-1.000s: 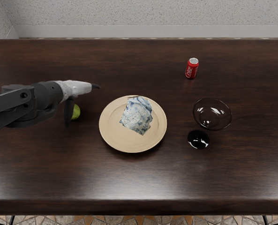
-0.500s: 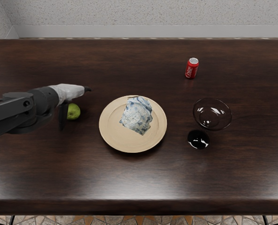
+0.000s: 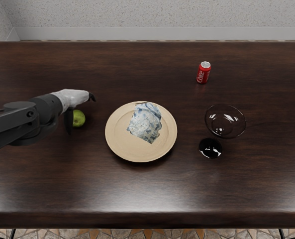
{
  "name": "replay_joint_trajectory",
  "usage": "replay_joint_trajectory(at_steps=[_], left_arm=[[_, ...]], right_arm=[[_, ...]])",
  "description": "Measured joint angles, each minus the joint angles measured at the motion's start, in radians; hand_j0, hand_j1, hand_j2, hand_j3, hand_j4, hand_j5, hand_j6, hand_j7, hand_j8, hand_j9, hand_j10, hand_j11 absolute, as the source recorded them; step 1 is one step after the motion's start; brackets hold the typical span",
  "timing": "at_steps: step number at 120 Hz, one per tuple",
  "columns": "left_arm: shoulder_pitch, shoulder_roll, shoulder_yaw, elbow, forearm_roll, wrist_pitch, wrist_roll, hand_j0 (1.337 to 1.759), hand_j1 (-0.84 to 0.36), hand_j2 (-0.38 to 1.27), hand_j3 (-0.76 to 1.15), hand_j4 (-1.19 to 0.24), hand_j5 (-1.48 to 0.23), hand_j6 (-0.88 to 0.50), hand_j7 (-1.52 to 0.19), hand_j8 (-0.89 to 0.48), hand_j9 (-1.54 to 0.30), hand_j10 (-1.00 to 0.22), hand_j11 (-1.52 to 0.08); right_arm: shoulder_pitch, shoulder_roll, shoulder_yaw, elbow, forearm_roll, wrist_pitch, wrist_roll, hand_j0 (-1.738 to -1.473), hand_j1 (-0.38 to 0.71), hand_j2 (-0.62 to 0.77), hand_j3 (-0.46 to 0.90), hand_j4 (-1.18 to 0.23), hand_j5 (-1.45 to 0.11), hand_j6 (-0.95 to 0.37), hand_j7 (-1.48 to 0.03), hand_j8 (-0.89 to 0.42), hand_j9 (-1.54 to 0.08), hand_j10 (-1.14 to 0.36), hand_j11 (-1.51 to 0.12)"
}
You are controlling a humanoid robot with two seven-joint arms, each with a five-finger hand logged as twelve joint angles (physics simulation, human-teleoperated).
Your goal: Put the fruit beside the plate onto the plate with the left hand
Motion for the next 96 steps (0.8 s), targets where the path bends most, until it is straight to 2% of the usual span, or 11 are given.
replay_joint_trajectory(at_steps=[44,96], left_arm=[[0.023,-0.001,0.034,0.003,0.036,0.094,0.0,1.658,0.05,0.05,0.0,-0.26,-0.33,-0.26,-0.33,-0.26,-0.33,-0.26,-0.33],[0.024,-0.009,0.044,0.0,0.047,0.106,0.0,1.658,-0.07,0.07,0.0,-0.35,-0.45,-0.35,-0.45,-0.35,-0.45,-0.35,-0.45]], right_arm=[[0.0,0.0,0.0,0.0,0.0,0.0,0.0,-1.658,-0.35,0.0,0.0,0.0,0.0,0.0,0.0,0.0,0.0,0.0,0.0],[-0.001,0.0,0.0,-0.002,0.0,0.0,0.0,-1.658,-0.35,0.0,0.0,0.0,0.0,0.0,0.0,0.0,0.0,0.0,0.0]])
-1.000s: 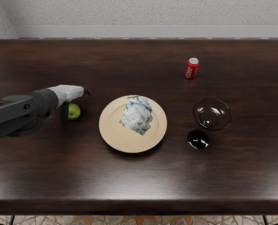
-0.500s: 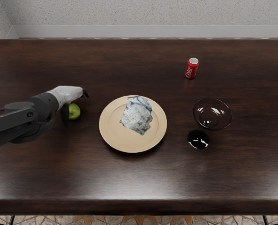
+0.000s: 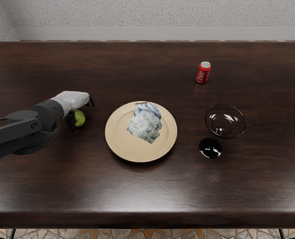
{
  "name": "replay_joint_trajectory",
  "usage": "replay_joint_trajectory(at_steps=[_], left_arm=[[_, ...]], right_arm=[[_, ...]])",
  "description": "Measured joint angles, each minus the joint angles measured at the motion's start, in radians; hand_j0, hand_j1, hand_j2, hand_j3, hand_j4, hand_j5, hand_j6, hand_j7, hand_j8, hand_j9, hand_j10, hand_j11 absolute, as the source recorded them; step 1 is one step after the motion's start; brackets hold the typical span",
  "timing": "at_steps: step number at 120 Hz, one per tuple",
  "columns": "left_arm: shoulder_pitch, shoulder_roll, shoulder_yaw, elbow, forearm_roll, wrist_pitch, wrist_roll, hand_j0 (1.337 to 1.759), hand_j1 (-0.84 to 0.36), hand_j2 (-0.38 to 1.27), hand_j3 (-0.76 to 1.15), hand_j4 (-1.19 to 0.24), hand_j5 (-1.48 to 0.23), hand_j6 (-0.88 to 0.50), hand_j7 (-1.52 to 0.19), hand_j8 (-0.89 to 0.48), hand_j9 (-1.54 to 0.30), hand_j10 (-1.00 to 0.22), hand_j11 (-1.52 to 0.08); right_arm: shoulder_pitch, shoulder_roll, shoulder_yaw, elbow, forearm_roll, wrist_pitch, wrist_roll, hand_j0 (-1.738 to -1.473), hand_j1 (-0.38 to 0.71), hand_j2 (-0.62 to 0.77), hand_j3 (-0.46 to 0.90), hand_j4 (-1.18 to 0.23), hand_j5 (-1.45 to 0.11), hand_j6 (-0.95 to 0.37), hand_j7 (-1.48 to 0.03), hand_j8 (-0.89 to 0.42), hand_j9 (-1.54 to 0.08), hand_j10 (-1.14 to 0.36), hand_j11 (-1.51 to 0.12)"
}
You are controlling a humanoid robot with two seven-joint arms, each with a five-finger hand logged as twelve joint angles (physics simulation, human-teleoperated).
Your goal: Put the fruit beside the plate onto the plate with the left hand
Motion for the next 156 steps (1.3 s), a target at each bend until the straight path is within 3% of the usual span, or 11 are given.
replay_joint_trajectory(at_steps=[35,45,66,109,117,138,156], left_arm=[[0.0,0.011,0.015,-0.002,-0.002,0.001,0.0,1.657,-0.17,0.09,0.0,-0.45,-0.59,-0.45,-0.59,-0.45,-0.59,-0.45,-0.59],[0.0,0.011,0.017,-0.002,-0.002,0.0,0.0,1.656,-0.21,0.11,0.0,-0.49,-0.65,-0.49,-0.65,-0.41,-0.65,-0.49,-0.65],[0.0,0.012,0.019,-0.004,-0.001,-0.003,0.0,1.652,-0.24,0.12,0.0,-0.58,-0.79,-0.41,-0.79,-0.32,-0.79,-0.57,-0.79],[-0.001,0.012,0.03,-0.005,0.001,-0.004,0.001,1.646,-0.31,0.21,0.0,-0.73,-0.9,-0.32,-0.93,-0.21,-0.96,-0.47,-0.97],[-0.004,0.012,0.03,-0.006,-0.002,-0.008,0.001,1.643,-0.27,0.12,0.0,-0.73,-0.94,-0.29,-0.97,-0.18,-0.98,-0.46,-1.0],[-0.024,0.012,0.029,-0.017,-0.014,-0.046,0.0,1.649,-0.3,0.34,0.0,-0.73,-1.0,-0.31,-0.99,-0.21,-0.99,-0.51,-1.0],[-0.046,0.037,0.025,-0.044,-0.024,-0.061,0.0,1.652,-0.32,0.41,0.0,-0.72,-1.04,-0.33,-1.01,-0.24,-1.01,-0.53,-1.0]], right_arm=[[-0.001,0.0,-0.001,-0.004,0.0,0.0,0.0,-1.658,-0.35,0.0,0.0,0.0,0.0,0.0,0.0,0.0,0.0,0.0,0.0],[-0.001,0.0,-0.001,-0.004,0.0,0.0,0.0,-1.658,-0.35,0.0,0.0,0.0,0.0,0.0,0.0,0.0,0.0,0.0,0.0],[-0.001,0.0,-0.002,-0.004,0.0,0.0,0.0,-1.658,-0.35,0.0,0.0,0.0,0.0,0.0,0.0,0.0,0.0,0.0,0.0],[-0.001,0.0,-0.002,-0.004,0.0,0.0,0.0,-1.658,-0.35,0.0,0.0,0.0,0.0,0.0,0.0,0.0,0.0,0.0,0.0],[-0.001,0.0,-0.002,-0.004,0.0,0.0,0.0,-1.658,-0.35,0.0,0.0,0.0,0.0,0.0,0.0,0.0,0.0,0.0,0.0],[-0.001,0.0,-0.002,-0.004,0.0,0.0,0.0,-1.658,-0.35,0.0,0.0,0.0,0.0,0.0,0.0,0.0,0.0,0.0,0.0],[-0.001,0.0,-0.002,-0.004,0.0,0.0,0.0,-1.658,-0.35,0.0,0.0,0.0,0.0,0.0,0.0,0.0,0.0,0.0,0.0]])
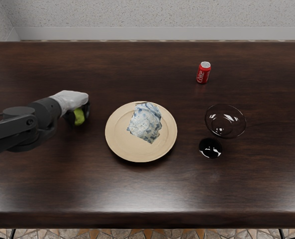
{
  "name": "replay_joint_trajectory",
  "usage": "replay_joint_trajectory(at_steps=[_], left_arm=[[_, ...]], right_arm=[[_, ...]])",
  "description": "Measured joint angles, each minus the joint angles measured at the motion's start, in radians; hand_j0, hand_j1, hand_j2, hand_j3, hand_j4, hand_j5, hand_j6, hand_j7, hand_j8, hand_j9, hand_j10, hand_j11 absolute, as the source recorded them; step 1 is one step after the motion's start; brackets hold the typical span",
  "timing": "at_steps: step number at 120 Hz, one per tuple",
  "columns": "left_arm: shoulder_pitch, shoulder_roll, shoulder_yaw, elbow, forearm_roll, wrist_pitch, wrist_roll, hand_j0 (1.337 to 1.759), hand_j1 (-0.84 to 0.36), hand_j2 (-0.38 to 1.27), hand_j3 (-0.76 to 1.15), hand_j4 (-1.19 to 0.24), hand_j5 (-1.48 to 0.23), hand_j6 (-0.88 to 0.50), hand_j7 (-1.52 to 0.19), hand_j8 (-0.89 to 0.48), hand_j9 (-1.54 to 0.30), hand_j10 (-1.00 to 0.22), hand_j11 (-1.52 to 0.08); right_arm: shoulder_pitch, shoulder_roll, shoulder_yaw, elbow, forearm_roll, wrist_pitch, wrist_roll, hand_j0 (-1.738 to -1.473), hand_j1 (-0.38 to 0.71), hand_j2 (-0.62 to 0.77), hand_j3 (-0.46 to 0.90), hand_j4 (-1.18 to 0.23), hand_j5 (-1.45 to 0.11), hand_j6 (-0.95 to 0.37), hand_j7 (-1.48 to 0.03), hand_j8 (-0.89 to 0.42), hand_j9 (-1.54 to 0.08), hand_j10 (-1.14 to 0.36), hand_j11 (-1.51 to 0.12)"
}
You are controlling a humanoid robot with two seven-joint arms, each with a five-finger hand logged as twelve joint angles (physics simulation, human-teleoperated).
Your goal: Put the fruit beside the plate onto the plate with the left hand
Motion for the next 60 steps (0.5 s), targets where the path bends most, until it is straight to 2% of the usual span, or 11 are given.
replay_joint_trajectory(at_steps=[9,10,13,28,30,31,38,60], left_arm=[[-0.019,0.01,-0.002,-0.016,-0.002,-0.004,0.0,1.653,-0.33,0.47,0.0,-0.72,-1.05,-0.33,-1.01,-0.26,-1.01,-0.56,-1.0],[-0.021,0.01,-0.002,-0.018,-0.002,-0.003,0.0,1.653,-0.33,0.47,0.0,-0.72,-1.03,-0.37,-1.01,-0.26,-1.01,-0.55,-1.0],[-0.023,0.01,-0.002,-0.023,-0.002,-0.004,0.0,1.654,-0.33,0.48,0.0,-0.72,-1.04,-0.33,-1.01,-0.26,-1.01,-0.56,-1.0],[-0.046,0.009,-0.006,-0.047,-0.002,-0.005,0.0,1.655,-0.34,0.56,0.0,-0.72,-1.04,-0.37,-1.01,-0.31,-1.0,-0.61,-1.0],[-0.05,0.009,-0.006,-0.051,-0.002,-0.005,0.0,1.655,-0.35,0.55,0.0,-0.72,-1.04,-0.36,-1.01,-0.33,-1.0,-0.62,-1.0],[-0.052,0.009,-0.006,-0.052,-0.002,-0.004,0.0,1.655,-0.35,0.54,0.0,-0.73,-1.03,-0.4,-1.01,-0.32,-1.0,-0.63,-1.0],[-0.06,0.009,-0.008,-0.065,-0.002,-0.005,0.0,1.655,-0.36,0.54,0.0,-0.72,-1.04,-0.35,-1.01,-0.33,-1.0,-0.66,-1.0],[-0.074,0.004,-0.032,-0.088,-0.003,-0.004,0.0,1.656,-0.35,0.56,0.0,-0.72,-1.04,-0.38,-1.01,-0.35,-1.0,-0.71,-1.0]], right_arm=[[0.0,0.0,0.0,0.0,0.0,0.0,0.0,-1.658,-0.35,0.0,0.0,0.0,0.0,0.0,0.0,0.0,0.0,0.0,0.0],[0.0,0.0,0.0,0.0,0.0,0.0,0.0,-1.658,-0.35,0.0,0.0,0.0,0.0,0.0,0.0,0.0,0.0,0.0,0.0],[0.0,0.0,0.0,0.0,0.0,0.0,0.0,-1.658,-0.35,0.0,0.0,0.0,0.0,0.0,0.0,0.0,0.0,0.0,0.0],[0.0,0.0,0.0,0.0,0.0,0.0,0.0,-1.658,-0.35,0.0,0.0,0.0,0.0,0.0,0.0,0.0,0.0,0.0,0.0],[0.0,0.0,0.0,0.0,0.0,0.0,0.0,-1.658,-0.35,0.0,0.0,0.0,0.0,0.0,0.0,0.0,0.0,0.0,0.0],[0.0,0.0,0.0,0.0,0.0,0.0,0.0,-1.658,-0.35,0.0,0.0,0.0,0.0,0.0,0.0,0.0,0.0,0.0,0.0],[0.0,0.0,0.0,0.0,0.0,0.0,0.0,-1.658,-0.35,0.0,0.0,0.0,0.0,0.0,0.0,0.0,0.0,0.0,0.0],[0.0,0.0,0.0,0.0,0.0,0.0,0.0,-1.658,-0.35,0.0,0.0,0.0,0.0,0.0,0.0,0.0,0.0,0.0,0.0]])
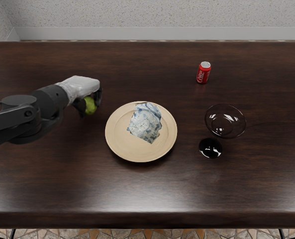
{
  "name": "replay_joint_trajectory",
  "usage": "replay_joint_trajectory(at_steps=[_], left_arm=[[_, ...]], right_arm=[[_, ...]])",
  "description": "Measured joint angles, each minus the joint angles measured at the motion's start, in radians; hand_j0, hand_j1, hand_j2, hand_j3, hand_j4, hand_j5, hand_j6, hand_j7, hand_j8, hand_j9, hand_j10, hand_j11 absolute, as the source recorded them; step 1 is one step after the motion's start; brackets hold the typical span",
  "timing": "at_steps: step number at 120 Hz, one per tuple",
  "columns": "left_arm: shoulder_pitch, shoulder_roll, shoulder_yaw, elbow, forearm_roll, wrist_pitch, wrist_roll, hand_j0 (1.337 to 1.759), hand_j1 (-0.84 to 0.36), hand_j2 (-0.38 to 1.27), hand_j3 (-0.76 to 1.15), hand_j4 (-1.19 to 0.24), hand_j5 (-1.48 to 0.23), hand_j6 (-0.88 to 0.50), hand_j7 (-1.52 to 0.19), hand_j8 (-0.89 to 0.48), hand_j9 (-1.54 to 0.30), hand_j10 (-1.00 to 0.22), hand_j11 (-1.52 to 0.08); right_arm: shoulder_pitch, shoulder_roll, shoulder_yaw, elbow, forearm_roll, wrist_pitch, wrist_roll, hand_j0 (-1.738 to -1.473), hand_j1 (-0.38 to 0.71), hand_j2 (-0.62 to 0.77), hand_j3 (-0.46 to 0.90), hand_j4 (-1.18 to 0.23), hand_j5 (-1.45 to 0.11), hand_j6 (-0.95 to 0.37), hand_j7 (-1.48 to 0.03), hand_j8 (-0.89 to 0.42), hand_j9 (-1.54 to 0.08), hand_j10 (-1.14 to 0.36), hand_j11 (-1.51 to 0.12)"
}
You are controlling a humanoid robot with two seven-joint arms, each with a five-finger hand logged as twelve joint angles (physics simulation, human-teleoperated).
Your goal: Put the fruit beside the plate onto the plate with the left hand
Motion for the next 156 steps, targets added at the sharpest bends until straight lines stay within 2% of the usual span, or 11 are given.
replay_joint_trajectory(at_steps=[14,15,26,54,96,156], left_arm=[[-0.018,-0.005,-0.015,-0.015,0.0,-0.001,0.0,1.656,-0.36,0.59,0.0,-0.72,-1.04,-0.38,-1.01,-0.37,-1.0,-0.72,-1.0],[-0.019,-0.005,-0.016,-0.016,-0.001,0.0,0.0,1.656,-0.36,0.58,0.0,-0.73,-1.04,-0.42,-1.01,-0.38,-1.0,-0.73,-1.0],[-0.03,-0.006,-0.027,-0.032,0.0,-0.001,0.0,1.656,-0.35,0.63,0.0,-0.73,-1.03,-0.44,-1.01,-0.43,-0.99,-0.73,-1.0],[-0.043,-0.021,-0.041,-0.059,-0.006,-0.002,0.0,1.657,-0.34,0.63,0.0,-0.72,-1.03,-0.45,-1.0,-0.43,-0.99,-0.74,-1.0],[-0.044,-0.114,-0.048,-0.074,-0.01,-0.005,0.0,1.657,-0.41,0.72,0.0,-0.72,-1.02,-0.44,-1.0,-0.43,-0.98,-0.74,-0.99],[-0.037,-0.199,-0.047,-0.07,-0.009,-0.013,0.0,1.657,-0.41,0.67,0.0,-0.72,-1.02,-0.47,-1.0,-0.43,-0.98,-0.74,-0.98]], right_arm=[[0.0,0.0,0.0,0.0,0.0,0.0,0.0,-1.658,-0.35,0.0,0.0,0.0,0.0,0.0,0.0,0.0,0.0,0.0,0.0],[0.0,0.0,0.0,0.0,0.0,0.0,0.0,-1.658,-0.35,0.0,0.0,0.0,0.0,0.0,0.0,0.0,0.0,0.0,0.0],[0.0,0.0,0.0,0.0,0.0,0.0,0.0,-1.658,-0.35,0.0,0.0,0.0,0.0,0.0,0.0,0.0,0.0,0.0,0.0],[0.0,0.0,0.0,0.0,0.0,0.0,0.0,-1.658,-0.35,0.0,0.0,0.0,0.0,0.0,0.0,0.0,0.0,0.0,0.0],[0.0,0.0,0.0,0.0,0.0,0.0,0.0,-1.658,-0.35,0.0,0.0,0.0,0.0,0.0,0.0,0.0,0.0,0.0,0.0],[0.0,0.0,0.0,0.0,0.0,0.0,0.0,-1.658,-0.35,0.0,0.0,0.0,0.0,0.0,0.0,0.0,0.0,0.0,0.0]])
